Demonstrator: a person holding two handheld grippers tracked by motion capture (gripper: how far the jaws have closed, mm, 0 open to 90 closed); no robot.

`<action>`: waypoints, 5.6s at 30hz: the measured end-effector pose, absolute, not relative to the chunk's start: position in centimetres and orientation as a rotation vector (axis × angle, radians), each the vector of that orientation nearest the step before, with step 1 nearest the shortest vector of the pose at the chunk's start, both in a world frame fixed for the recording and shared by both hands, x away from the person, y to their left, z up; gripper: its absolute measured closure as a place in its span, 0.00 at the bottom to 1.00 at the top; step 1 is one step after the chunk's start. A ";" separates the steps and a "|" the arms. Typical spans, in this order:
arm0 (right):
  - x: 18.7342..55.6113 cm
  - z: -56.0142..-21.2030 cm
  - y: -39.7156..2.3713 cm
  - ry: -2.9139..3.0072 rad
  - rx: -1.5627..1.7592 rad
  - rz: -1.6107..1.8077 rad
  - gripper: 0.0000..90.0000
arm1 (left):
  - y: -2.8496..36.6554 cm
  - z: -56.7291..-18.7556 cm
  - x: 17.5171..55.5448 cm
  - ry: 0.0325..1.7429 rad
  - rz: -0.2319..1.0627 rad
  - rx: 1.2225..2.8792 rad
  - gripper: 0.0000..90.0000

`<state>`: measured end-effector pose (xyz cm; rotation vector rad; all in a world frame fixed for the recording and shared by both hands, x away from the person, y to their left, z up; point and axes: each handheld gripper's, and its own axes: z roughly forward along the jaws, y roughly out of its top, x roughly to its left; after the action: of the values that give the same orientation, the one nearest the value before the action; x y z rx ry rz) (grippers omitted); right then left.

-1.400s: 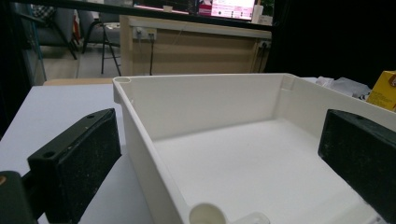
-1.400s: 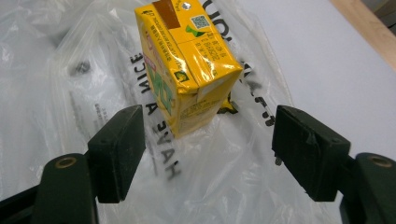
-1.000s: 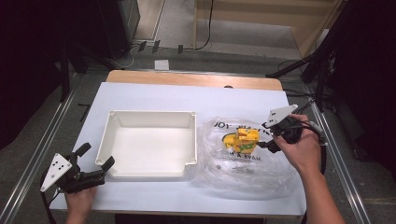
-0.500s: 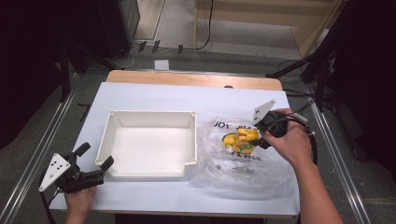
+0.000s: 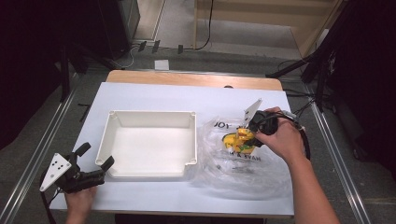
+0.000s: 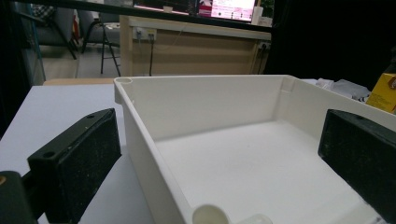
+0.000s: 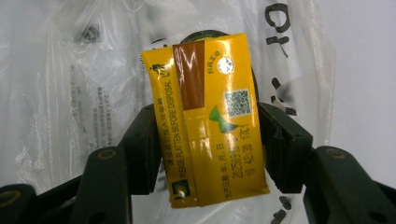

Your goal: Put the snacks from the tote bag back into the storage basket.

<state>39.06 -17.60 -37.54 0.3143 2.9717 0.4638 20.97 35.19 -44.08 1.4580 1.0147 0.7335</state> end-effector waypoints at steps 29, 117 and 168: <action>40.2 -38.0 -16.1 3.082 0.237 0.318 0.57 | 35.3 -44.1 21.0 1.018 0.723 1.452 0.00; 39.9 -28.6 -7.6 2.994 0.040 0.556 0.59 | 35.2 -44.1 21.1 1.018 0.722 1.460 0.00; 40.1 -27.9 -1.4 3.002 -0.057 0.616 0.60 | 35.0 -44.1 21.0 1.008 0.721 1.465 0.00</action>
<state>40.13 -1.39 -27.87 -0.0575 3.0024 0.6157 21.04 35.03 -44.06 1.4646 1.0083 0.7210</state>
